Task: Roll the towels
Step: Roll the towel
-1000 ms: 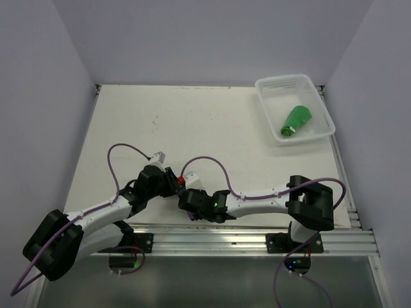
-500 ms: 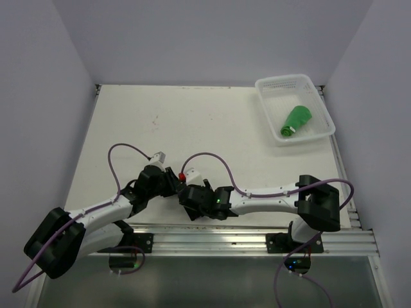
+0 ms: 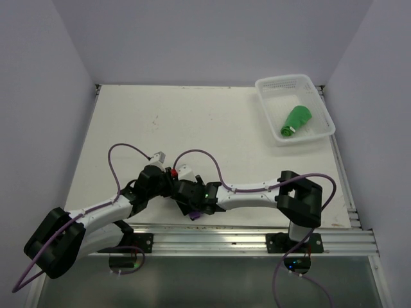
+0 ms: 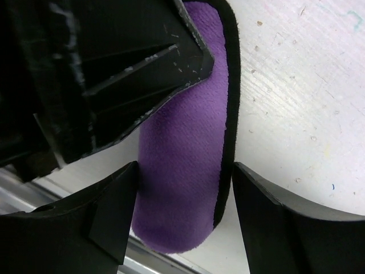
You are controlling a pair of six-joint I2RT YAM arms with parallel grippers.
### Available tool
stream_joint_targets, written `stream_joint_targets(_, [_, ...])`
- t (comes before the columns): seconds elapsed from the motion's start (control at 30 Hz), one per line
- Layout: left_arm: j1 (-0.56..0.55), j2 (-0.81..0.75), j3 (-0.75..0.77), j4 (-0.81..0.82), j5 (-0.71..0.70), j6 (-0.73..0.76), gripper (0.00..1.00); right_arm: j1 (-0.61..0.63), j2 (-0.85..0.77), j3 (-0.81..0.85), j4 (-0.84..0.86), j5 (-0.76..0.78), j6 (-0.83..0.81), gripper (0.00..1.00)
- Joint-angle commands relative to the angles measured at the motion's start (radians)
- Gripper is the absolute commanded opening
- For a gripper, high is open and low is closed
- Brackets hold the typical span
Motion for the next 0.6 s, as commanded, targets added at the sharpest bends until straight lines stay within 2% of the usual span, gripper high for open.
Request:
stream_joint_targets(0.0, [0.001, 0.002, -0.018, -0.043, -0.009, 0.027, 0.36, -0.015, 0.042, 0.033, 0.02, 0.022, -0.016, 0.7])
stream_joint_targets(0.17, [0.001, 0.004, -0.01, -0.046, -0.004, 0.027, 0.36, -0.027, 0.076, 0.01, 0.061, 0.001, -0.004, 0.68])
stream_joint_targets(0.3, [0.001, 0.005, -0.01, -0.046, -0.004, 0.026, 0.36, -0.027, 0.091, -0.006, 0.076, -0.006, 0.012, 0.63])
stream_joint_targets(0.57, [0.003, 0.022, 0.014, -0.036, -0.004, 0.006, 0.37, -0.027, -0.012, -0.204, 0.214, 0.013, 0.089, 0.51])
